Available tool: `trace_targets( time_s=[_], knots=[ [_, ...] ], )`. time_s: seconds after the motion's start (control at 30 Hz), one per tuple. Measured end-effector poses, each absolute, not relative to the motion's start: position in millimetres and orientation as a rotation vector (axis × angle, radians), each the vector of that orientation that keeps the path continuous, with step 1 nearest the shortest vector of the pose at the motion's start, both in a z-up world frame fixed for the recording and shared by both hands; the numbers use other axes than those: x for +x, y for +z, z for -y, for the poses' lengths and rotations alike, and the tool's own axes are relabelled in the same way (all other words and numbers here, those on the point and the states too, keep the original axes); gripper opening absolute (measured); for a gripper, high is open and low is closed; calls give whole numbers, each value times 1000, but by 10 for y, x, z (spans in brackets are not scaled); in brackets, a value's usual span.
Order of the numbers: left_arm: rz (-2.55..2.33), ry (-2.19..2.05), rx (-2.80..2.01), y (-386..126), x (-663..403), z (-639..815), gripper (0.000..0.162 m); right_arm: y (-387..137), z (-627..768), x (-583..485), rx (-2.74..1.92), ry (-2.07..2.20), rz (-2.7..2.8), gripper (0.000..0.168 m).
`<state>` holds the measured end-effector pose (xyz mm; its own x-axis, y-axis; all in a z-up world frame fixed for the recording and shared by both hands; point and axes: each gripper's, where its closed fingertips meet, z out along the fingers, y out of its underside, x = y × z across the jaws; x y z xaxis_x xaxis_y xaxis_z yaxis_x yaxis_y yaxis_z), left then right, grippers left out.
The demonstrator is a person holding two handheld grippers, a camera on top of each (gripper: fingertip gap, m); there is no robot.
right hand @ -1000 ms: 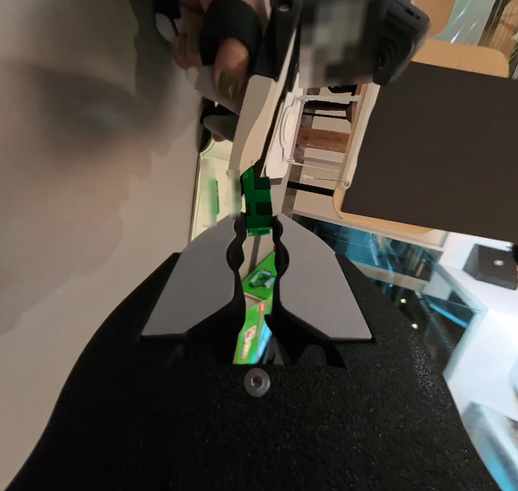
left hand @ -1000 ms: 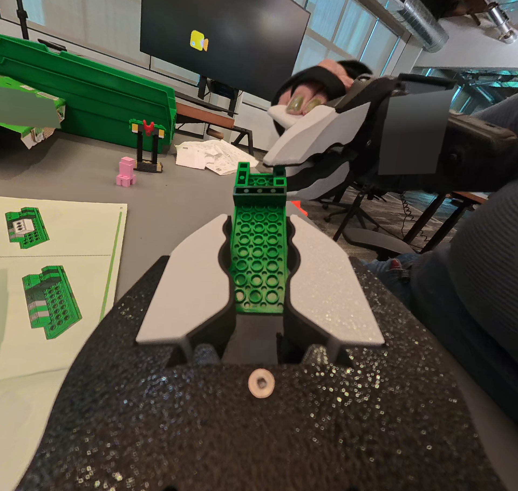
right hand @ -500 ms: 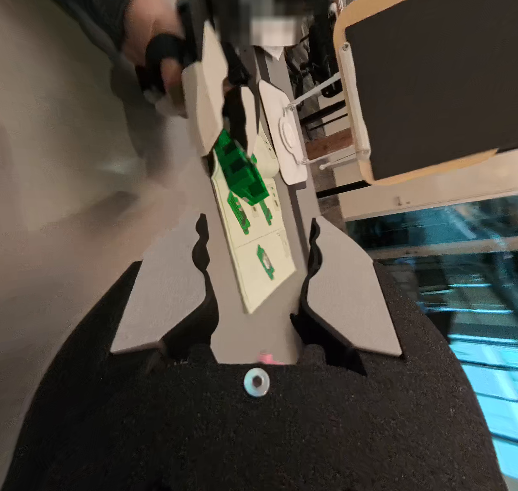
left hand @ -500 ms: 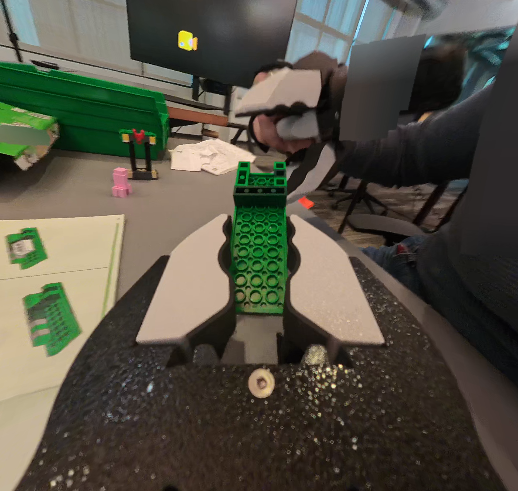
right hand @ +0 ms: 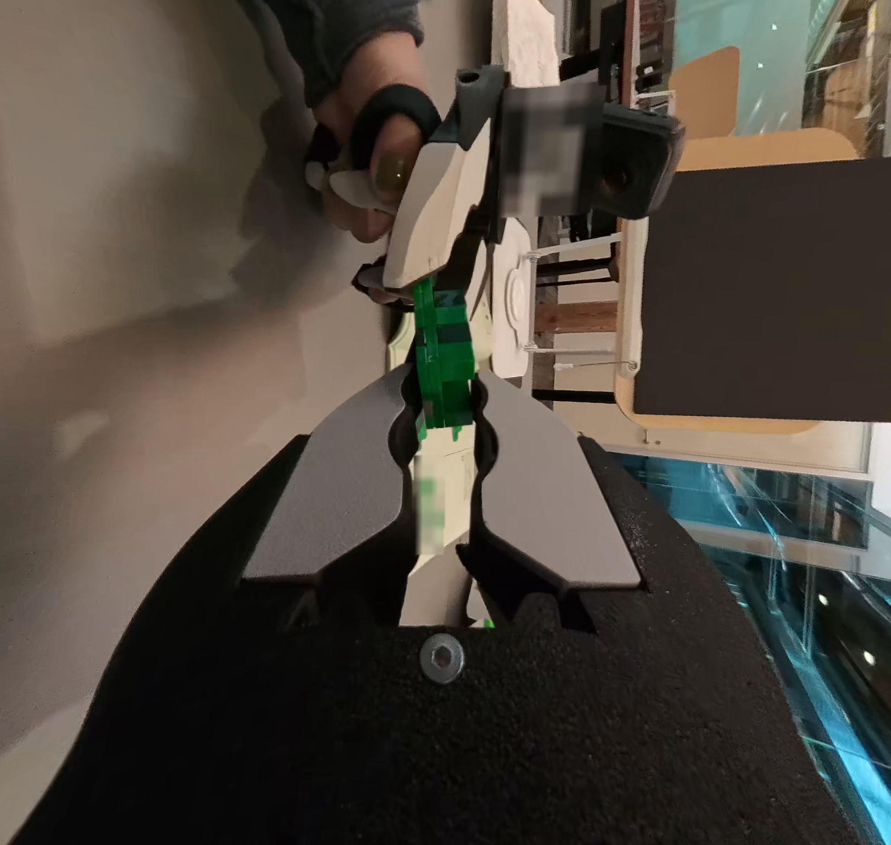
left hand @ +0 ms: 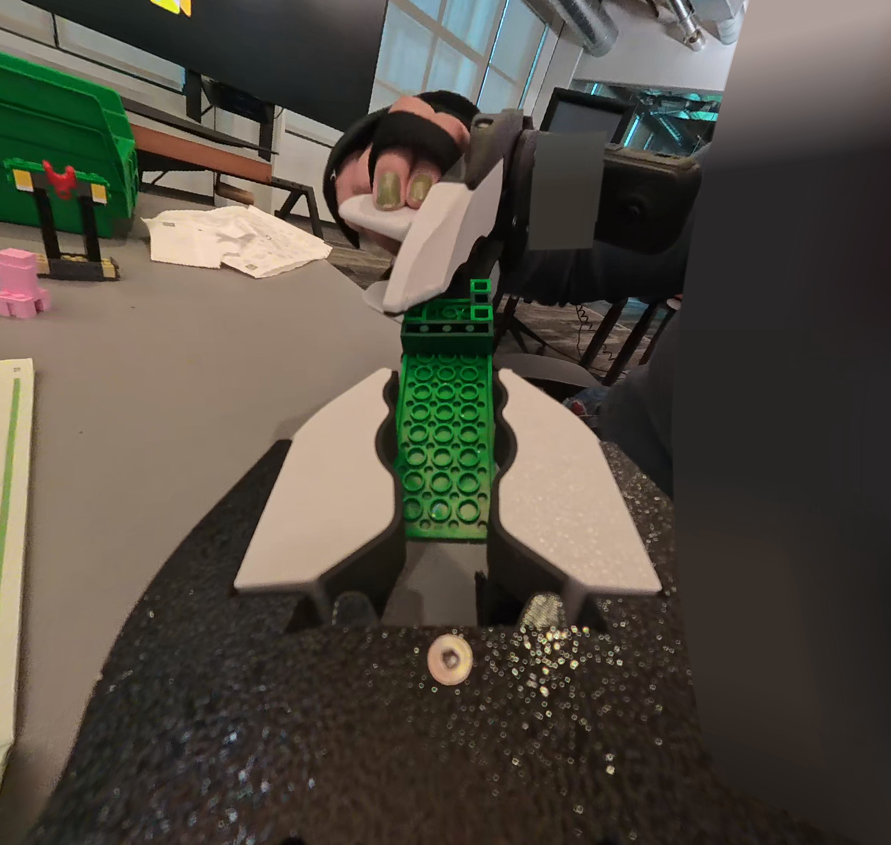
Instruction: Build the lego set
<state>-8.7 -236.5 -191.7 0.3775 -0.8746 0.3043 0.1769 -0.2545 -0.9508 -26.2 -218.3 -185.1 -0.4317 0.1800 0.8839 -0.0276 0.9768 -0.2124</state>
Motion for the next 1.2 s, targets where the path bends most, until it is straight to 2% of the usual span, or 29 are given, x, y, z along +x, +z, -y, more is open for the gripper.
trace_targets(
  time_s=[0.4, 0.47, 0.53, 0.73, 0.87, 1.07, 1.2],
  knots=[
    [-657, -1192, -1498, -1935, -72, 2386, 36, -1883, 2194, -247, -146, 240, 1999, 20],
    [-665, -1189, -1497, -1935, -63, 2391, 36, -1886, 2203, -266, -133, 227, 1972, 44],
    [-673, -1156, -1509, -1959, -57, 2375, 36, -1937, 2226, -271, -151, 240, 1998, 55],
    [-633, -646, -1454, -1869, -322, 2162, 36, -1875, 1972, -228, -262, 180, 1948, 68],
    [-523, -207, -1391, -1720, -674, 2057, 36, -1769, 1661, -156, -459, 204, 1852, 62],
    [-542, 14, -1342, -1652, -703, 2069, 36, -1531, 1753, -229, -771, 618, 1684, 57],
    [-587, 196, -1319, -1643, -704, 2067, 36, -1443, 1944, -387, -1035, 973, 1642, 62]
  ],
)
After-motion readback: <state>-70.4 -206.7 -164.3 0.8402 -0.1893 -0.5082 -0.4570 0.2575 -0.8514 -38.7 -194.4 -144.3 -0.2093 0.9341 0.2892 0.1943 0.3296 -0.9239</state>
